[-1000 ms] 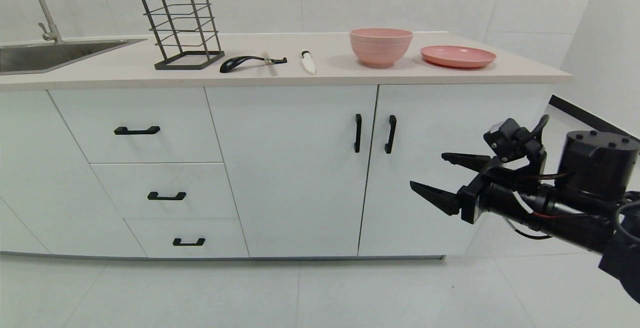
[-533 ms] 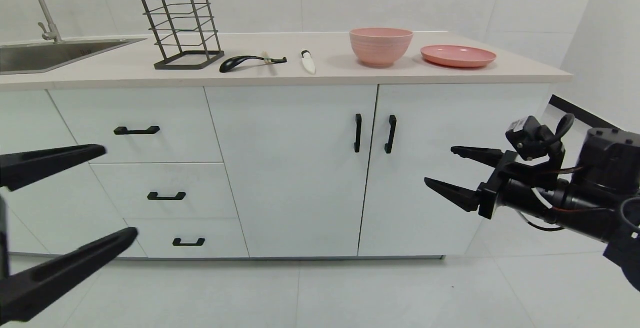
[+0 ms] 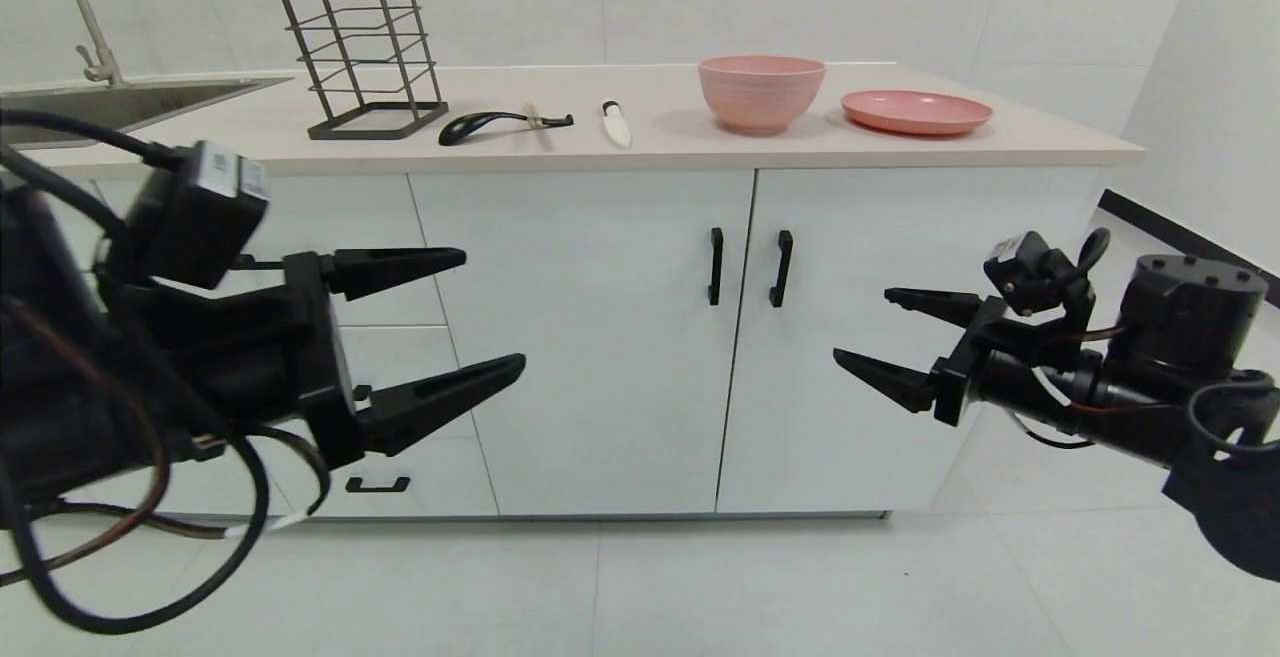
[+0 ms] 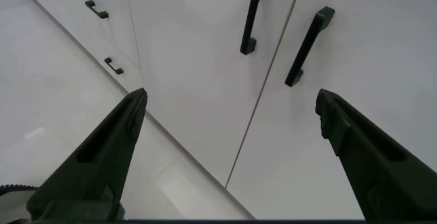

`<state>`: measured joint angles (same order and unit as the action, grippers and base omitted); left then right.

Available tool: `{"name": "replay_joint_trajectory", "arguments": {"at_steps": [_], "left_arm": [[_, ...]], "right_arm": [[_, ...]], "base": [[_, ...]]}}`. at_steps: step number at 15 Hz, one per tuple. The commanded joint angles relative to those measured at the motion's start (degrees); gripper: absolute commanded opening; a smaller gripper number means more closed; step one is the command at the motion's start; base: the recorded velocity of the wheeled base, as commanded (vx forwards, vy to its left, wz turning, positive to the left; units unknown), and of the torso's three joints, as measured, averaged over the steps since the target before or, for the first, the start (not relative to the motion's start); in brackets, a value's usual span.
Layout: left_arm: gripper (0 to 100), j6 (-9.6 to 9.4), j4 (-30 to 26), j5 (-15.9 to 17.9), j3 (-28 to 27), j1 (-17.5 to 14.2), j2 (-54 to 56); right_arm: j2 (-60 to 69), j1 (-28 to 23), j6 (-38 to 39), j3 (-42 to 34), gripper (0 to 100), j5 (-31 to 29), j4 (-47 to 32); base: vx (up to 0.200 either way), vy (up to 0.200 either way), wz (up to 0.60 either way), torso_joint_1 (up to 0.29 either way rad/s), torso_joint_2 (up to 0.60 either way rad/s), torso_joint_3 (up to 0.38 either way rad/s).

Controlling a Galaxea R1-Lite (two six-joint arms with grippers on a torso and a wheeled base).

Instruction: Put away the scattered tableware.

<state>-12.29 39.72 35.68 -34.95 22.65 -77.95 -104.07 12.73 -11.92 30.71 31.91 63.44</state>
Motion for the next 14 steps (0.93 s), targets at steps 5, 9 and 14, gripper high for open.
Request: {"name": "replay_joint_trajectory", "arguments": {"at_steps": [5, 9, 14], "left_arm": [[100, 0.86, 3.70, 0.70, -11.46, 11.01, -20.75], [100, 2.27, 6.34, 0.79, -14.00, 11.01, -25.24], [100, 3.50, 10.38, 0.62, -18.31, 10.75, -30.95]], "right_arm": [[-13.97, 0.11, -1.09, 13.24, 100, 0.60, 1.16], [-18.89, -0.07, -1.52, 18.25, 100, 0.78, 1.25], [-27.33, -0.16, -1.96, 25.81, 100, 4.74, 2.30]], "base": [[0.000, 0.000, 0.00, 0.000, 0.00, 0.000], [0.000, 0.000, 0.00, 0.000, 0.00, 0.000], [0.000, 0.000, 0.00, 0.000, 0.00, 0.000]]}}
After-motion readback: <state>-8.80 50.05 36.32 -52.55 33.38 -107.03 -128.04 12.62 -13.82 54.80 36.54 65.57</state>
